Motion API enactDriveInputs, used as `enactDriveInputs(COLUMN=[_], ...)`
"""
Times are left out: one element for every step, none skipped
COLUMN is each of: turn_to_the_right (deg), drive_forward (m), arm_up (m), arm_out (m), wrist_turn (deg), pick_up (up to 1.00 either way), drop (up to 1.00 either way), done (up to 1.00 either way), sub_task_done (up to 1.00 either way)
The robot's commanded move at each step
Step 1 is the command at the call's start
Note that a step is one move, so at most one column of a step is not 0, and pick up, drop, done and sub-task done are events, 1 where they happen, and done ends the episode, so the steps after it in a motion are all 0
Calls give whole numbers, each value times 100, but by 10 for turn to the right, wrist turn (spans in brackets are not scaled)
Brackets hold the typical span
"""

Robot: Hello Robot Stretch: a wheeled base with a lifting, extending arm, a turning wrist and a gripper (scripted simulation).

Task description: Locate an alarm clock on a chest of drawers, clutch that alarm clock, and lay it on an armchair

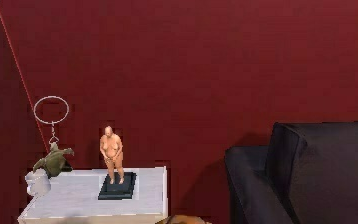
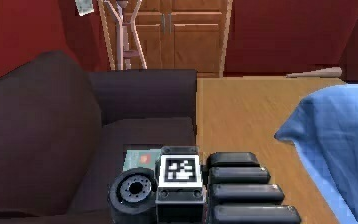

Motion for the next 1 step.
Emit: enactDriveInputs(turn_to_the_right=[0], drive_forward=[0], arm_up=[0], arm_out=[48], wrist_turn=[0], pick_up=[0], drop=[0], done=[0], sub_task_done=[0])
